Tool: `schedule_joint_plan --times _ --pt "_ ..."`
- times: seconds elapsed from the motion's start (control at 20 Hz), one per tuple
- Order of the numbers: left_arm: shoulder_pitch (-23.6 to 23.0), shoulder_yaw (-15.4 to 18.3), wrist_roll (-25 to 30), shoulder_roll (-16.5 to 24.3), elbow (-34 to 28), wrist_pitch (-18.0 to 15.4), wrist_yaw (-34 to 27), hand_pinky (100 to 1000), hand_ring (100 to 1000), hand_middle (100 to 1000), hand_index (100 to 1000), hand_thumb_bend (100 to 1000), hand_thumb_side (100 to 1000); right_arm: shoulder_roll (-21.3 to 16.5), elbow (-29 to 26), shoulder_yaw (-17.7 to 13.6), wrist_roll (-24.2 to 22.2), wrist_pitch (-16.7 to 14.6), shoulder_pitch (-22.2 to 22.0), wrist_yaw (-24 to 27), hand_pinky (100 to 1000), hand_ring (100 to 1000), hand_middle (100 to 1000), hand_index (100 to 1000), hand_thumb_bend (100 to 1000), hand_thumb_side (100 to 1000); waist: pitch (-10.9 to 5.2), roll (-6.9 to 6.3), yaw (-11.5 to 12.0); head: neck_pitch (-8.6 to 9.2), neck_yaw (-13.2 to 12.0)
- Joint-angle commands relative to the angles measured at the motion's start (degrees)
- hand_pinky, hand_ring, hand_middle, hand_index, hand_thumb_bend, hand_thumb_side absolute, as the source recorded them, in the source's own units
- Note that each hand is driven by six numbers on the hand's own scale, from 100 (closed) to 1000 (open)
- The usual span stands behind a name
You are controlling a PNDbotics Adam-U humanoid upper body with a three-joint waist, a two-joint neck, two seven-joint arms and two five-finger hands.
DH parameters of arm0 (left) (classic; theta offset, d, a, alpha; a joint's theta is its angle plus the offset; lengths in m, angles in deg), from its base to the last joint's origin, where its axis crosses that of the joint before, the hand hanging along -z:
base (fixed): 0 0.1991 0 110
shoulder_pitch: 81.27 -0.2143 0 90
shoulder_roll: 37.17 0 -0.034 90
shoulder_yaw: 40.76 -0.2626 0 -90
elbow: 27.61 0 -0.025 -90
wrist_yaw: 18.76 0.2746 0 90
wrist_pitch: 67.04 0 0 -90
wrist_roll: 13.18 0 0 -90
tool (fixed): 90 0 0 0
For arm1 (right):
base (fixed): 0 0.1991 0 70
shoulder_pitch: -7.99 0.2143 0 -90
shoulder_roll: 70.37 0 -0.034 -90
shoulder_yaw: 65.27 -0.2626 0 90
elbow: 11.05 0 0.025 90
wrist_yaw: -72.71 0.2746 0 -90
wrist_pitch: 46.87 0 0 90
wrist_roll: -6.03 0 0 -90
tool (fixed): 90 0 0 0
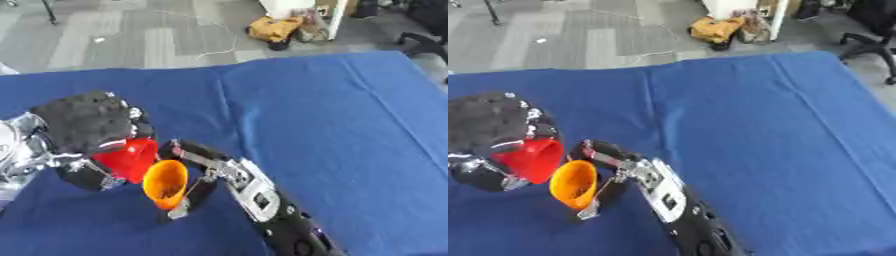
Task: Pour the contents of one cup into another cup.
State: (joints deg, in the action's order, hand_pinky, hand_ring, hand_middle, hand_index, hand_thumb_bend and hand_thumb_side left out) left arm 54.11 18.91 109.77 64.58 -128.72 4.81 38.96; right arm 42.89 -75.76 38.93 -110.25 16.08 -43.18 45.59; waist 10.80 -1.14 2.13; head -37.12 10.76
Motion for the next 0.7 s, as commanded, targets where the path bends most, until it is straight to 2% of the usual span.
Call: schedule_joint_plan --times 0.05,0.35,0.7 --pt "1.17 0.26 0.31 0.96 -0.78 -0.51 1.15 100 115 157 696 143 100 0.19 -0.8 0.01 -0.13 -0.07 0.83 0.13 541 196 312 352 639 100 -1.09 -0.18 -0.02 0.52 0.2" --pt "1.26 0.17 0.04 1.08 -1.88 -2.08 4.54 100 108 152 699 185 100 0.2 -0.79 0.01 -0.12 -0.07 0.86 0.14 541 196 312 352 639 100 -1.09 -0.16 0.01 0.51 0.41" --pt "1.18 0.04 -0.4 1.03 -1.74 -2.91 6.23 100 106 152 699 166 100 0.23 -0.78 0.0 -0.13 -0.11 0.91 0.17 541 197 312 352 641 100 -1.07 -0.11 0.08 0.52 0.57"
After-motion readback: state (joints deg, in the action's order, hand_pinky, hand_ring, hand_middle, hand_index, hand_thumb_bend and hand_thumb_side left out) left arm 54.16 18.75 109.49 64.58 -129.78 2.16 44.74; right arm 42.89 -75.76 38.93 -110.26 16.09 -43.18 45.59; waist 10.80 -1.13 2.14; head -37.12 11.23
